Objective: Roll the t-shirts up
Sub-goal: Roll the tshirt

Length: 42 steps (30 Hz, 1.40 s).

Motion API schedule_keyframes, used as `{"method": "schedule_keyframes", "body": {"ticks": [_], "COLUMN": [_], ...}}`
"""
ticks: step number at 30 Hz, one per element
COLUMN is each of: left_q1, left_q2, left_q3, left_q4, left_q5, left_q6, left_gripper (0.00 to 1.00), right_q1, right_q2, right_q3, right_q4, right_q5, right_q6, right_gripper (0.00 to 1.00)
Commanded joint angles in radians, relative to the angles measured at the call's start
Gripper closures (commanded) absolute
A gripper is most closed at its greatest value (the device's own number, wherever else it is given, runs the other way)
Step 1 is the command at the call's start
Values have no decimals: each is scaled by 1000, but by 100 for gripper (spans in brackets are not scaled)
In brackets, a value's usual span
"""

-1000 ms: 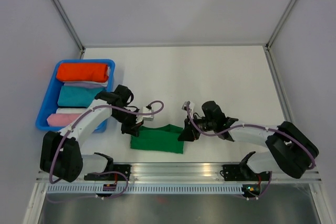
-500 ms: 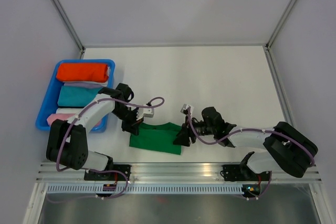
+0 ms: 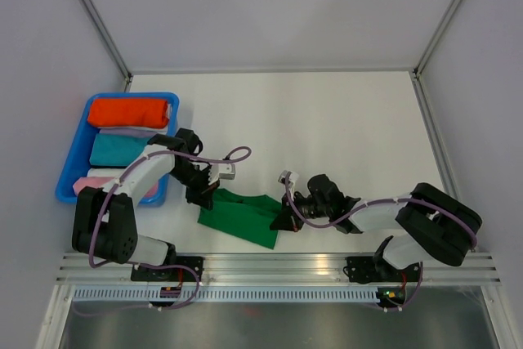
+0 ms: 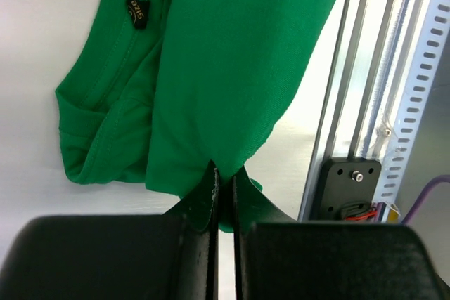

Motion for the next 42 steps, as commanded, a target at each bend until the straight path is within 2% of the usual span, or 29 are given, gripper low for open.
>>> {"method": "schedule_keyframes", "body": {"ticks": [1,2,6,10,14,18,21,23,28,32,34,35,37,39,42], "left_q1": [15,17,20,21,21,21,21,20,20,21,20,18,-3,-46,-184], "left_q2": [-23,-26,-10,59,124,169,184,181,139,65,25,8,-22,-67,-88], "left_q3": [49,53,69,70,75,70,58,47,60,124,156,182,198,199,173], "left_q4": [-82,-106,-145,-15,125,234,300,340,362,362,362,360,359,343,264], "left_q5": [34,33,25,14,-45,-100,-143,-180,-248,-273,-280,-291,-308,-354,-374], "left_q6": [88,102,110,4,-98,-229,-292,-318,-352,-350,-350,-352,-355,-375,-445], "left_gripper": [98,98,95,90,86,82,79,73,52,44,43,43,43,44,44], "right_q1": [6,7,3,-68,-137,-145,-146,-146,-146,-148,-149,-154,-155,-157,-160], "right_q2": [-57,-69,-76,13,125,214,245,240,179,112,111,125,145,173,176], "right_q3": [13,3,-74,-77,-77,-80,-86,-79,-22,33,47,59,69,82,102], "right_q4": [-17,2,139,191,323,415,447,411,143,-58,-91,-97,-86,-70,-88], "right_q5": [-158,-221,-275,-244,-234,-171,-129,-90,-33,16,23,20,-8,-26,-31], "right_q6": [123,212,372,396,513,571,605,592,464,394,380,378,386,404,410], "right_gripper": [100,100,100,100,100,99,95,92,81,74,79,90,97,100,99]}}
